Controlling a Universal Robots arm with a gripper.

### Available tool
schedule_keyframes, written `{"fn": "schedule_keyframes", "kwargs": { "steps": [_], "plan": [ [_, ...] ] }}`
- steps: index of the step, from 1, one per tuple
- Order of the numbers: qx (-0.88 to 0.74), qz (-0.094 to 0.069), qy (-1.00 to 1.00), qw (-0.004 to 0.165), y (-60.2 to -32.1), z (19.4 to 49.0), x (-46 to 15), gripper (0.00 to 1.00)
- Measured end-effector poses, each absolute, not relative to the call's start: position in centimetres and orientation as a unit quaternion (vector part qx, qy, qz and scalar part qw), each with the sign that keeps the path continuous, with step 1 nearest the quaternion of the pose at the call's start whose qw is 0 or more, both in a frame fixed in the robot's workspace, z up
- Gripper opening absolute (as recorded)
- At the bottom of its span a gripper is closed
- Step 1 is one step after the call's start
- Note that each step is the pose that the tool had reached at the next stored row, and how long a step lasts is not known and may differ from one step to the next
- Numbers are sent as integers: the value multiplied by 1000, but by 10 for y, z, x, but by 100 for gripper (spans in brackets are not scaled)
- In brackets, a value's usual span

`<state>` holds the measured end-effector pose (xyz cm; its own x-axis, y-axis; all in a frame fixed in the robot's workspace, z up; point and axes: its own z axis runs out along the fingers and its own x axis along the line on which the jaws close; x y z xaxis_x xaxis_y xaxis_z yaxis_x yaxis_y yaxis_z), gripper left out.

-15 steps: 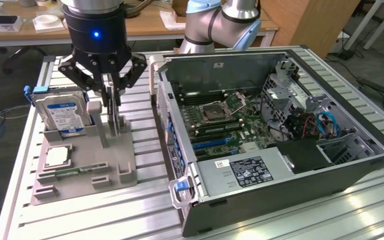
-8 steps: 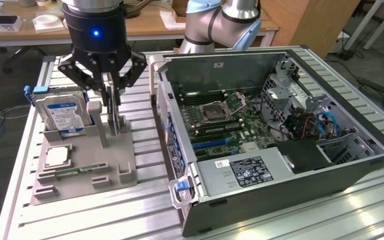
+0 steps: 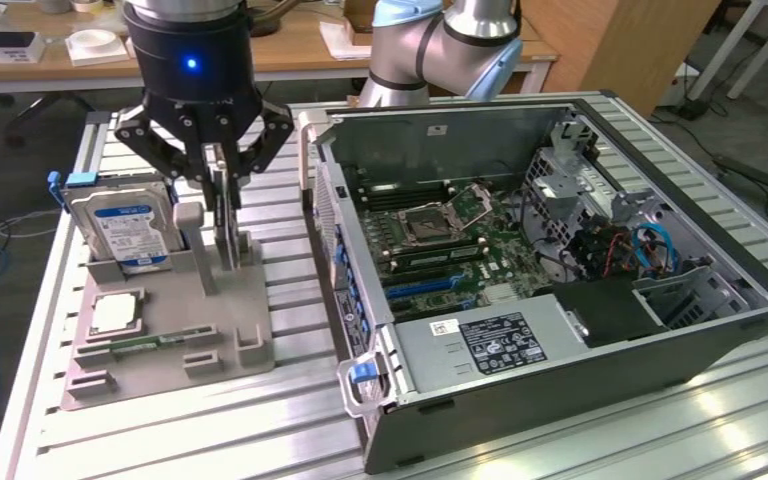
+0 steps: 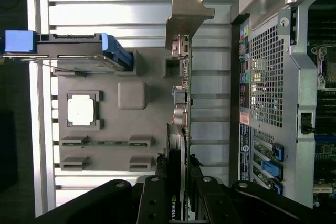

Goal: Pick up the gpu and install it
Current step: 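Pick up the gpu and move the gpu toward the slot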

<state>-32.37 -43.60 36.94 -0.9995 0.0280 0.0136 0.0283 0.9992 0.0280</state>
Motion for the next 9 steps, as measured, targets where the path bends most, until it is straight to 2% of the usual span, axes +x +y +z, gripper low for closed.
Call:
{"fn": "schedule_keyframes", "kwargs": {
  "steps": [9],
  "plan": [
    [-14, -14, -1000, 7, -436, 372, -324, 26]
  ]
}}
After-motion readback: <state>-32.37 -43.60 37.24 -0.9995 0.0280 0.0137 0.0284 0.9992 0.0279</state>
